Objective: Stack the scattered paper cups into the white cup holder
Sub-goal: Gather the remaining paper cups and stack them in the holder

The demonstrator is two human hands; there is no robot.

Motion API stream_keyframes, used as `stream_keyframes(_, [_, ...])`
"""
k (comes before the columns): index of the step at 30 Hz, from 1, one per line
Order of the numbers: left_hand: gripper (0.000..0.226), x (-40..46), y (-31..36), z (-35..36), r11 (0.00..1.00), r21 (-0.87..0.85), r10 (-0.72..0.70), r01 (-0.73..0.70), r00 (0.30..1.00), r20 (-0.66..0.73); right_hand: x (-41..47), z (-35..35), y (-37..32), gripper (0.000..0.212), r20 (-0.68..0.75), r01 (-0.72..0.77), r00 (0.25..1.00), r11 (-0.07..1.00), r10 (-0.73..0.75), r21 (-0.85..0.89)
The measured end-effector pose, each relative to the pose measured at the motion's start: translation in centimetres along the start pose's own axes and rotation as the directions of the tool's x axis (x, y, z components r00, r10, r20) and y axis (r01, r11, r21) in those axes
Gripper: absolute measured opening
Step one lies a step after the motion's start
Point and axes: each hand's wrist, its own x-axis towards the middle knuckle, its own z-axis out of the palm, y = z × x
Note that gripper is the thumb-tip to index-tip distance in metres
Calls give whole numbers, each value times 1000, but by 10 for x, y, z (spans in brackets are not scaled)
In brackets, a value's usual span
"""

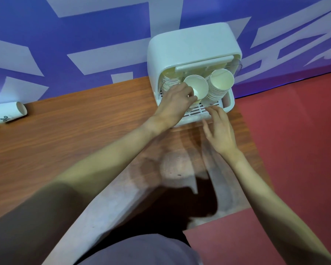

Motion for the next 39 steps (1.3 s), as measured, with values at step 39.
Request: stream_keyframes(39, [39,-514,-174,-193,300,-132,-947,945,278,-163,-30,237,-404,63,638,551,602,828,-480,103])
